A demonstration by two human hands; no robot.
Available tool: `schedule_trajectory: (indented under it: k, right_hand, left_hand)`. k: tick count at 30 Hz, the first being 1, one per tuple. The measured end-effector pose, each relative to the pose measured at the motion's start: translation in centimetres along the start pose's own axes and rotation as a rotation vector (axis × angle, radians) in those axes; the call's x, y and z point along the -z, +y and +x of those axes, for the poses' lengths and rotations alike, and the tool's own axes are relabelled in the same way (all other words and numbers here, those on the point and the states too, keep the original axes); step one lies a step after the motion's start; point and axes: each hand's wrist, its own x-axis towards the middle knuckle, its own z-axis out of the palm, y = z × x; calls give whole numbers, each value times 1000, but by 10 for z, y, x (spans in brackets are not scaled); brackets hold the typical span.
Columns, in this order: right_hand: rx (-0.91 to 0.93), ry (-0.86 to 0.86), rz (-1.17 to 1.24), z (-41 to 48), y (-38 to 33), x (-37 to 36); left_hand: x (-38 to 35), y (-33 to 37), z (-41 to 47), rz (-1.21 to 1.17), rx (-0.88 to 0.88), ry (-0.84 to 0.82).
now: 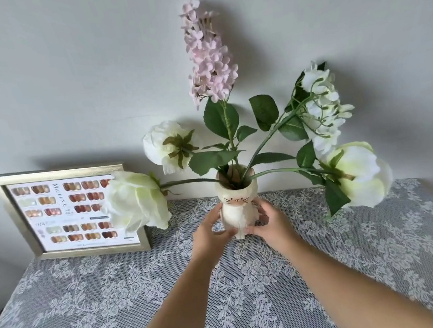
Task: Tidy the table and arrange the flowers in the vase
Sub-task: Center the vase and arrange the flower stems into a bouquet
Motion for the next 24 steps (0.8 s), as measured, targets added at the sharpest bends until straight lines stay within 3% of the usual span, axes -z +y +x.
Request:
schedule_trajectory:
  k: [8, 15, 24]
  right_hand:
    - [2, 49, -75, -13, -4, -1]
    - [60, 133, -168, -66, -25, 9]
    - [267, 209, -299, -145, -84, 9]
  left_hand:
    - [-1, 6, -16, 46, 35, -36]
    - [19, 13, -67, 238, 9, -19]
    - [55, 54, -145, 382, -277, 61]
